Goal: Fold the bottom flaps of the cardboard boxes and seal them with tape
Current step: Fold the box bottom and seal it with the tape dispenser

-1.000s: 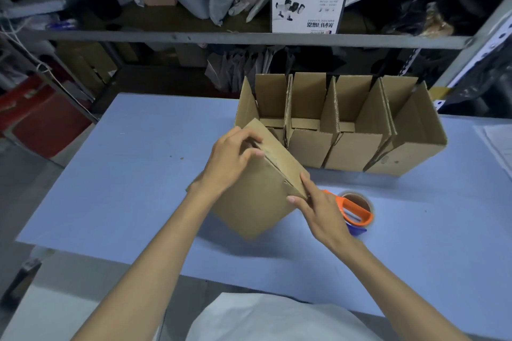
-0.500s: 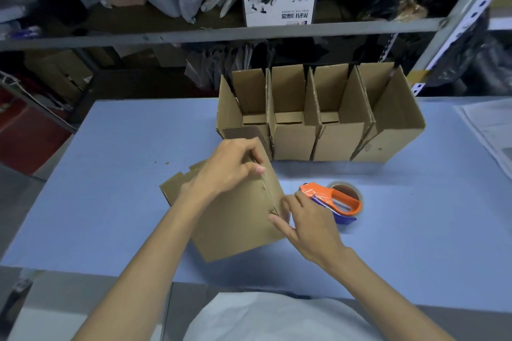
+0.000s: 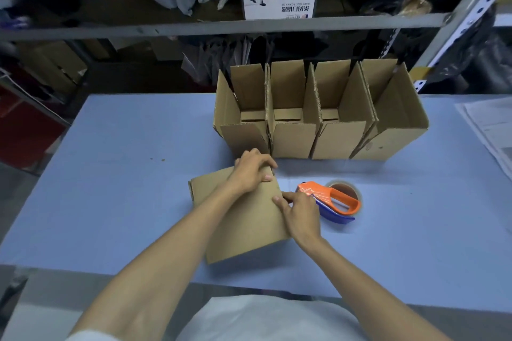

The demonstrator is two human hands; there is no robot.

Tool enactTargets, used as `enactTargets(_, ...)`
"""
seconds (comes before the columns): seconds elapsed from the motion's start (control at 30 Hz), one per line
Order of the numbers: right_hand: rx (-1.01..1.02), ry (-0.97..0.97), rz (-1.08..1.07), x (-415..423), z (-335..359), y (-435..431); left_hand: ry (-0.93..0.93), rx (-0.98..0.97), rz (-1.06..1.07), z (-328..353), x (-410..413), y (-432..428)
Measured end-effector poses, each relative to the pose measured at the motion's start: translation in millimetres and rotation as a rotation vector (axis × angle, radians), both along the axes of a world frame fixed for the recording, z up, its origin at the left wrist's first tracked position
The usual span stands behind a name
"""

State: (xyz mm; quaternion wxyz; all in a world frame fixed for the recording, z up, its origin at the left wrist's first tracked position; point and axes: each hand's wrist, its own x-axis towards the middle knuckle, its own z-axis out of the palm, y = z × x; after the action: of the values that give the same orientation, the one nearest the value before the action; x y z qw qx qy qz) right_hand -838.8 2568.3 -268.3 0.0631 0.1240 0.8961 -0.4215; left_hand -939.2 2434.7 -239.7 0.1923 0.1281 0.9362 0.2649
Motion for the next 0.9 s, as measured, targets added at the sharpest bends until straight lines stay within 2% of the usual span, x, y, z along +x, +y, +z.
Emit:
enactTargets(0.07, -0.029, -0.019, -0.006, 6.8, -3.5, -0.1, -0.009, 0.011, -0.021, -6.3, -1.7, 0.9)
enactTargets(0.17, -0.044, -0.056, 0.097, 18.0, -6.8, 1.4, 0.023, -0.029, -0.037, -9.2, -4.8, 3.3)
enactTargets(0.27, -0.183, -0.087, 0.161, 25.8, -5.1, 14.6, 0.149, -0.027, 0.031, -7.0, 9.6, 5.5)
enactTargets(0.33, -0.041, 0.051, 0.039, 24.8, -6.2, 34.7, 0.229, -0.062, 0.146, -11.2, 36.3, 11.9)
enactTargets(0.4, 0.255, 0.124, -0.071, 17.6, -12.2, 58.7, 0.137, -0.196, 0.226, -20.7, 68.7, 24.0)
enactTargets(0.47, 0.403, -0.038, -0.033, 9.1, -17.4, 73.3, 0.035, -0.299, 0.233, -32.3, 89.8, 32.8)
enactTargets(0.57, 0.489, -0.236, 0.122, 4.3, -31.1, 76.2, 0.061, -0.337, 0.155, -39.2, 89.7, 25.0)
enactTargets(0.7, 0.509, -0.191, 0.115, 1.9, -37.9, 78.4, 0.093, -0.314, 0.046, -36.5, 82.1, -0.3)
enactTargets(0.8, 0.365, -0.048, 0.056, 9.4, -31.7, 79.7, 0.079, -0.272, 0.027, -30.6, 83.0, -11.4)
enactTargets(0.83, 0.306, 0.021, 0.035, 13.6, -26.2, 78.9, 0.073, -0.209, 0.045, -26.6, 82.2, -12.0)
enactTargets(0.9, 0.263, 0.150, 0.051, 20.2, -13.1, 77.8, 0.087, 0.059, 0.142, -13.1, 79.6, -9.3)
